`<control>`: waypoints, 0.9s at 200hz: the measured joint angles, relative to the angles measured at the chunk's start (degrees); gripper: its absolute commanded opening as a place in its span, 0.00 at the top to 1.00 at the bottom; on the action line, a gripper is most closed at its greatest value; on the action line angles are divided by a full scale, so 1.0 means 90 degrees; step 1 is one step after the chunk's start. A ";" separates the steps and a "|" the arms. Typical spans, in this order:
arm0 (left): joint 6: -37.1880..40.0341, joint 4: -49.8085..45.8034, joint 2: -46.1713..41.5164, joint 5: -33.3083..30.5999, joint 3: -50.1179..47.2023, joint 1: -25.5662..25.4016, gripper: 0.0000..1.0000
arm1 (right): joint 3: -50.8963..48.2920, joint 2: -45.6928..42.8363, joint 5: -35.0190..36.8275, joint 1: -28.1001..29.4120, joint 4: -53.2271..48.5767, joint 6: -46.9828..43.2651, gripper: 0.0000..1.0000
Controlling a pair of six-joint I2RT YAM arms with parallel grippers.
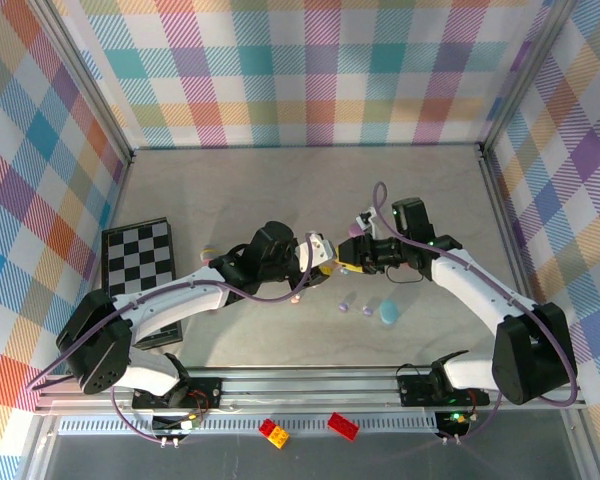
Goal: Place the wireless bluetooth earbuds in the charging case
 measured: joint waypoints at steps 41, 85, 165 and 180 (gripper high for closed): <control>-0.0029 -0.0017 0.0039 -0.0044 0.0000 -0.0010 0.60 | 0.0000 0.0032 0.0104 0.0024 0.0002 -0.0102 0.75; -0.0350 0.0733 -0.0029 -0.0058 -0.0401 -0.0012 0.28 | -0.0002 -0.0160 0.0138 -0.0019 0.0066 0.0058 0.78; -0.1564 0.4541 -0.0158 0.0177 -0.1955 0.0180 0.12 | -0.0505 -0.1039 -0.0797 -0.0583 0.2042 0.1814 0.83; -0.1829 0.5212 -0.0153 0.0355 -0.2074 0.0282 0.14 | -0.0685 -0.1163 -0.0984 -0.0712 0.2516 0.2305 0.84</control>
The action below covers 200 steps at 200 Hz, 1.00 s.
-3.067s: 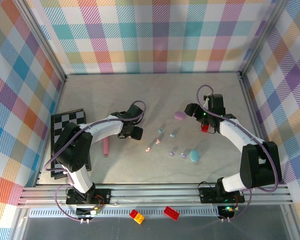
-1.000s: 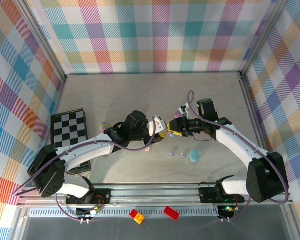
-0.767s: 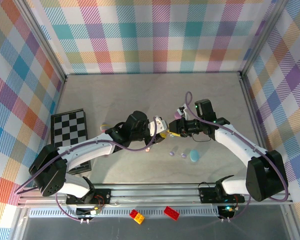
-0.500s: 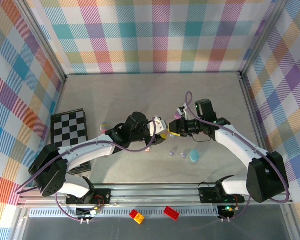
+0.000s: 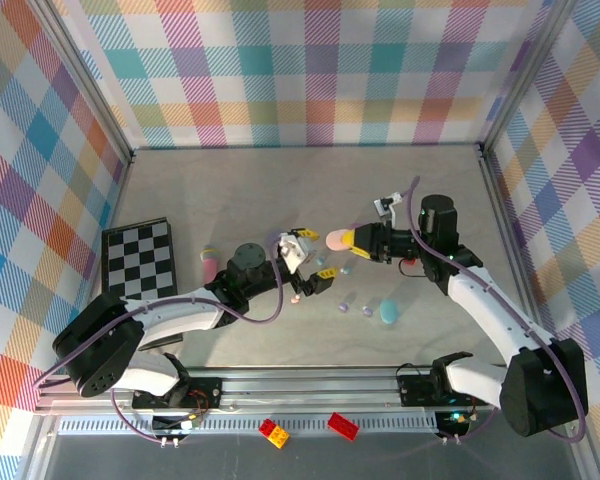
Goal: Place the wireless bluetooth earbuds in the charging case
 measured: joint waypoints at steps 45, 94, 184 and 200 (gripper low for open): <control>-0.0673 0.2084 0.0653 0.1056 0.0012 0.0464 0.20 | -0.0537 -0.0126 -0.0197 -0.0197 0.1622 0.1593 0.90; -0.0916 0.2647 0.1406 0.2018 0.0505 0.0537 0.28 | -0.0823 -0.0233 -0.0202 -0.0197 0.2912 0.2900 0.91; -0.0988 0.2849 0.1719 0.2873 0.1192 0.0537 0.42 | -0.0821 -0.0396 -0.0561 -0.0197 0.3296 0.3395 0.93; -0.0993 0.2846 0.1719 0.2943 0.1192 0.0537 0.44 | -0.0821 -0.0396 -0.0580 -0.0197 0.3296 0.3419 0.93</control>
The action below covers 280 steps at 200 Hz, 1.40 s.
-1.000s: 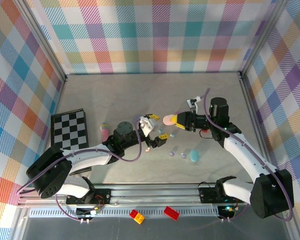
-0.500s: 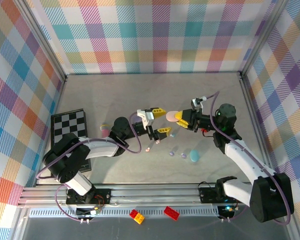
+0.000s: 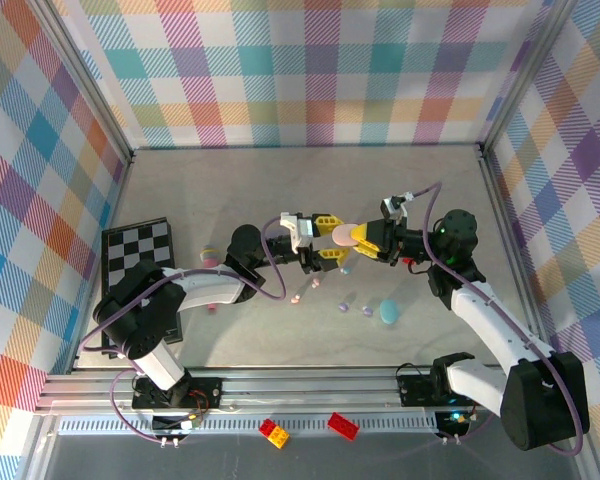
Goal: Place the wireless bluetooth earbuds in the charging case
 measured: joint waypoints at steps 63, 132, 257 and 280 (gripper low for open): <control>-0.0168 0.0000 0.0000 0.0172 0.0024 0.0000 0.48 | 0.0007 0.0002 -0.0017 0.0000 -0.0197 -0.0073 0.94; -0.0311 0.0000 0.0010 0.0214 0.0075 0.0000 0.53 | 0.0007 0.0002 -0.0019 0.0000 -0.0340 -0.0153 0.95; -0.0313 0.0000 0.0114 0.0265 0.0085 0.0002 0.52 | 0.0012 0.0019 -0.0015 0.0000 -0.0243 -0.0109 0.95; -0.0335 0.0002 0.0114 0.0267 0.0085 0.0002 0.52 | 0.0012 0.0019 -0.0015 0.0000 -0.0274 -0.0134 0.95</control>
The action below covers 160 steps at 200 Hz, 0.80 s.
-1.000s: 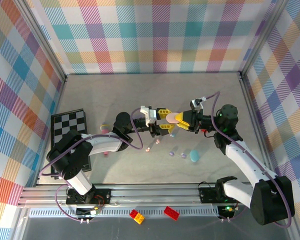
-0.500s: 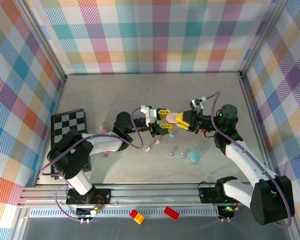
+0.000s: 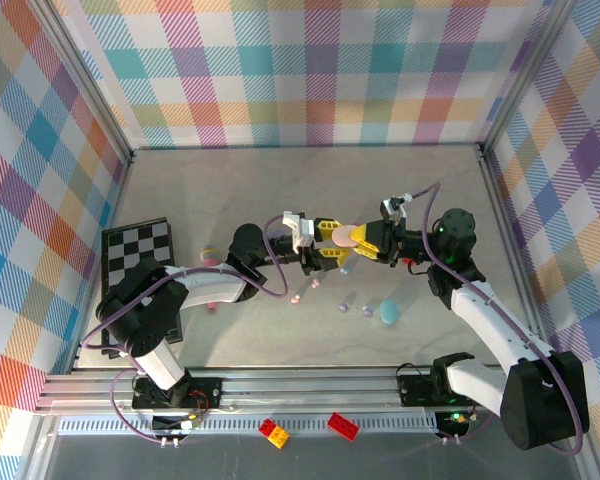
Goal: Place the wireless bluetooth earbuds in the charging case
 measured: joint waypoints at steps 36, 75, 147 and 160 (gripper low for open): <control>-0.0073 -0.0002 0.0000 -0.0005 0.0002 -0.0002 0.52 | 0.0002 0.0007 0.0002 0.0000 -0.0114 -0.0046 0.95; -0.0134 -0.0002 0.0002 0.0007 0.0058 0.0000 0.60 | 0.0007 0.0007 0.0005 0.0000 -0.0185 -0.0117 0.95; -0.0141 0.0022 0.0017 0.0041 0.0129 0.0002 0.54 | 0.0015 0.0041 0.0002 0.0000 0.0061 0.0036 0.96; -0.0141 0.0051 0.0027 0.0041 0.0131 0.0002 0.54 | 0.0015 0.0049 0.0002 0.0000 0.0097 0.0046 0.96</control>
